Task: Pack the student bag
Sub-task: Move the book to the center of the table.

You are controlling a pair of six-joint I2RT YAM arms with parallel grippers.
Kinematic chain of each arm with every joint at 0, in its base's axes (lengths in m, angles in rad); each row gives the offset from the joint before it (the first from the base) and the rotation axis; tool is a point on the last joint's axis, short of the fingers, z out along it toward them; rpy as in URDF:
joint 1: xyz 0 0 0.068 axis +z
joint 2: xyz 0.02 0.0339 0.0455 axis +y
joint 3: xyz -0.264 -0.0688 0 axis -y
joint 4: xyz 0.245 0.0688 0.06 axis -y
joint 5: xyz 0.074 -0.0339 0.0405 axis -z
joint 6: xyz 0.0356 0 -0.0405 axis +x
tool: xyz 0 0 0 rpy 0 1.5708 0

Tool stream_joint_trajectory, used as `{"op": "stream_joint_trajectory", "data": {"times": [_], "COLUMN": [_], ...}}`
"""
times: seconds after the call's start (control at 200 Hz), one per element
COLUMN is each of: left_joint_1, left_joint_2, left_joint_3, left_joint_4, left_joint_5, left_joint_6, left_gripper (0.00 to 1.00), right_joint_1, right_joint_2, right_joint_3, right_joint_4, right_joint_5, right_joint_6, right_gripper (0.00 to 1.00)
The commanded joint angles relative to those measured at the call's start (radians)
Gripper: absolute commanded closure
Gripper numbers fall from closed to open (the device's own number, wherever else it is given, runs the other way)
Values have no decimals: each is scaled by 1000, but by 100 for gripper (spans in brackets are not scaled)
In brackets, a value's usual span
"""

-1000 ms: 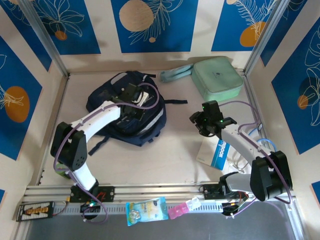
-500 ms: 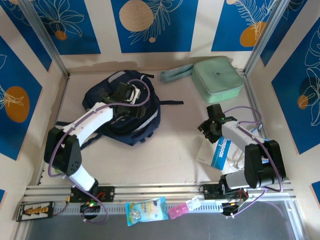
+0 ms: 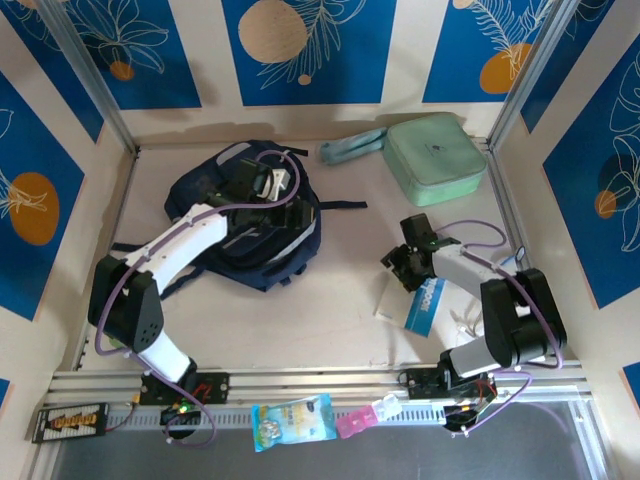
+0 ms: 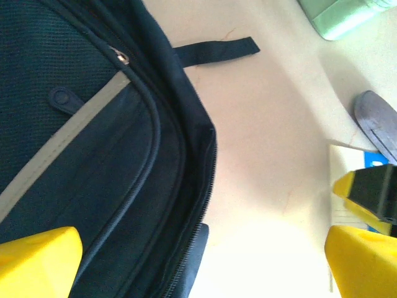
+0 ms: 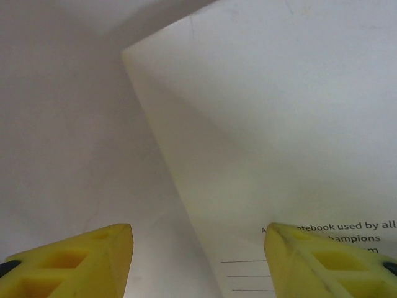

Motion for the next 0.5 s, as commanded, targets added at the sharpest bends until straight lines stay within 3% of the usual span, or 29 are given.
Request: {"op": "stream_joint_trajectory", "data": {"times": [0.0,0.25,0.495], "left_joint_1": [-24,-74,-167], "left_joint_2": [17,76,169], "left_joint_3": [31,69,107], "left_joint_4": [32,49,94], "left_joint_5": [40,66,99], "left_joint_6": [-41,-84,-155], "left_gripper": [0,0,2], "right_joint_1": [47,114,8], "right_joint_2": [90,219,45], "right_joint_3": [35,194,187], "right_joint_4": [82,195,-3], "right_joint_5": [-96,-184,-91], "right_joint_6": [69,91,-89], "right_gripper": [40,42,43]}}
